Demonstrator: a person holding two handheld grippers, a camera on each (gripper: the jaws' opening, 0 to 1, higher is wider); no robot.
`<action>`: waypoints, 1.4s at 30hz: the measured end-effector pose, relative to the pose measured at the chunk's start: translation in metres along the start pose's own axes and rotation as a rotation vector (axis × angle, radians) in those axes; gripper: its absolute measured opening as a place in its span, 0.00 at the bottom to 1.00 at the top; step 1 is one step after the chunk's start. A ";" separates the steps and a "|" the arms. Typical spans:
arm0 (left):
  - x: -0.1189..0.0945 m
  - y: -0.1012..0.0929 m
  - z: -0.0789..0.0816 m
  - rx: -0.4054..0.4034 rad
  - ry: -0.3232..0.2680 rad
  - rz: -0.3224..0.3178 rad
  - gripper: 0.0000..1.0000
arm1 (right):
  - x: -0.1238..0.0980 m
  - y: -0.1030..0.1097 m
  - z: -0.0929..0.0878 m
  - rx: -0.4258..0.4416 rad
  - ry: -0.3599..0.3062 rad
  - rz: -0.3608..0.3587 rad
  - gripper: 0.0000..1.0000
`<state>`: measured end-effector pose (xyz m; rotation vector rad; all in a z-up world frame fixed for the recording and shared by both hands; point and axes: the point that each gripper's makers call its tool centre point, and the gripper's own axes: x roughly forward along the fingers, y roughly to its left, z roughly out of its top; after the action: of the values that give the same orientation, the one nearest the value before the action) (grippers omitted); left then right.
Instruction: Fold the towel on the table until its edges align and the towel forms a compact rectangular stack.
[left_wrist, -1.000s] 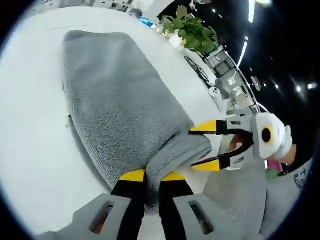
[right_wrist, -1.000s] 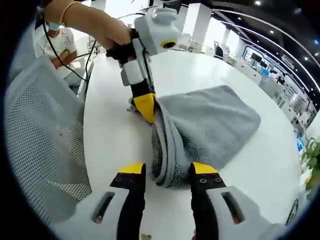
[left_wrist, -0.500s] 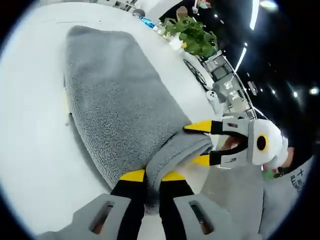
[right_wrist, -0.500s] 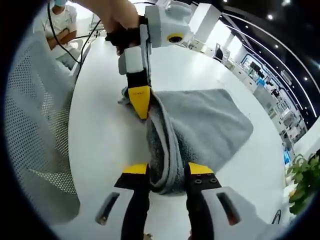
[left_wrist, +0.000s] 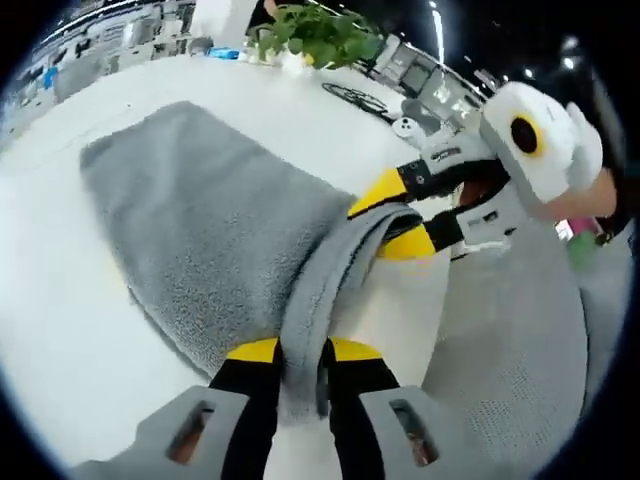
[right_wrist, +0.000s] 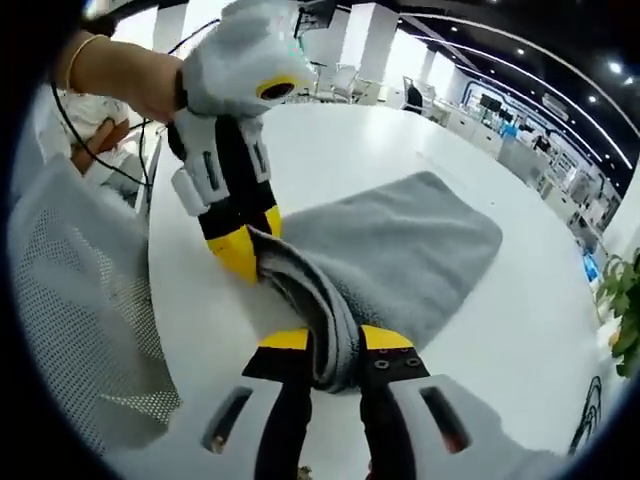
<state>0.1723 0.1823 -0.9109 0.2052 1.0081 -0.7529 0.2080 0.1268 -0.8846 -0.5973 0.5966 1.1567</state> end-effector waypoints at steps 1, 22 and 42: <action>0.000 -0.002 0.000 0.042 0.006 0.024 0.21 | 0.000 -0.001 0.000 0.014 0.001 0.001 0.14; -0.006 0.008 0.002 0.214 -0.045 0.245 0.10 | -0.008 0.000 0.003 0.130 -0.017 0.008 0.11; -0.026 -0.009 0.013 0.259 -0.048 0.165 0.08 | -0.029 0.013 -0.002 0.135 -0.043 0.058 0.09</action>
<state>0.1674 0.1821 -0.8809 0.4864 0.8358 -0.7321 0.1876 0.1107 -0.8672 -0.4415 0.6534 1.1700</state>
